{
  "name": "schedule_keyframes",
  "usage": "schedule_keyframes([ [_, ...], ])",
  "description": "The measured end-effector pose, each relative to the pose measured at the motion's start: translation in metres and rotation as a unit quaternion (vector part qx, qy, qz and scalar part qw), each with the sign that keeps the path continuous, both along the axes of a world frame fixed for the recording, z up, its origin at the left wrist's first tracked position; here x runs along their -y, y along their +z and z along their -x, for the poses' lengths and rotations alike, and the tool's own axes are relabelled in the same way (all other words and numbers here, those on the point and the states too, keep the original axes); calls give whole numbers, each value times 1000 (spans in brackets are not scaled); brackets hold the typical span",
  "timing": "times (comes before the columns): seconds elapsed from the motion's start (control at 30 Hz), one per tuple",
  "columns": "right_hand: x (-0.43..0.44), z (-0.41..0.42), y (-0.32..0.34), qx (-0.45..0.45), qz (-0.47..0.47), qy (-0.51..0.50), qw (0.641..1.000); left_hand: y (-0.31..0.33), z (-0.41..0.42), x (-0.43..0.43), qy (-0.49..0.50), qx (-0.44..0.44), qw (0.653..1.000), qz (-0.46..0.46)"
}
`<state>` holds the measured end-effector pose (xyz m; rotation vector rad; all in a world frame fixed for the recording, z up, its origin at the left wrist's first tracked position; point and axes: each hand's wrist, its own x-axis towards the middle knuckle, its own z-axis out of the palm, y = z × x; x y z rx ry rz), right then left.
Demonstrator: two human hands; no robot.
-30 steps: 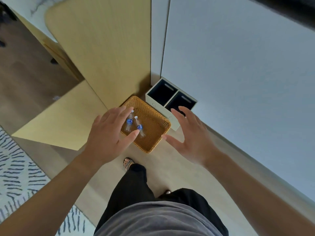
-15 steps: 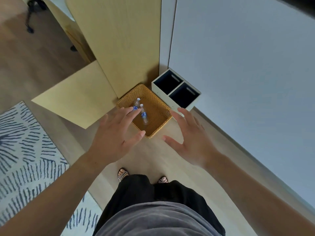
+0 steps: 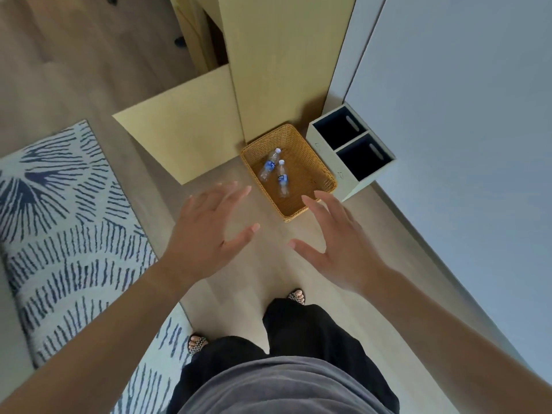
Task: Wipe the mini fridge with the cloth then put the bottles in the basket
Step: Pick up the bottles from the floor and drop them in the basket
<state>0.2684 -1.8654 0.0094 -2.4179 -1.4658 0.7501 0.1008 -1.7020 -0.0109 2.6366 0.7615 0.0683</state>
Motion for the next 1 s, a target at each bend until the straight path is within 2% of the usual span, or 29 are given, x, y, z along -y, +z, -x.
schedule_keyframes([
  [0.23,-35,92,0,-12,-14,58,998,1,97,-14,55,12,998,10],
  [0.67,-108,293,-2,-40,-51,123,990,12,338,-54,170,-2,985,-12],
  [0.8,-126,323,1,-44,-38,147,987,9,375,-59,208,-2,978,2],
  [1.0,-167,327,-8,-57,-19,158,986,2,397,-77,270,-30,962,5],
])
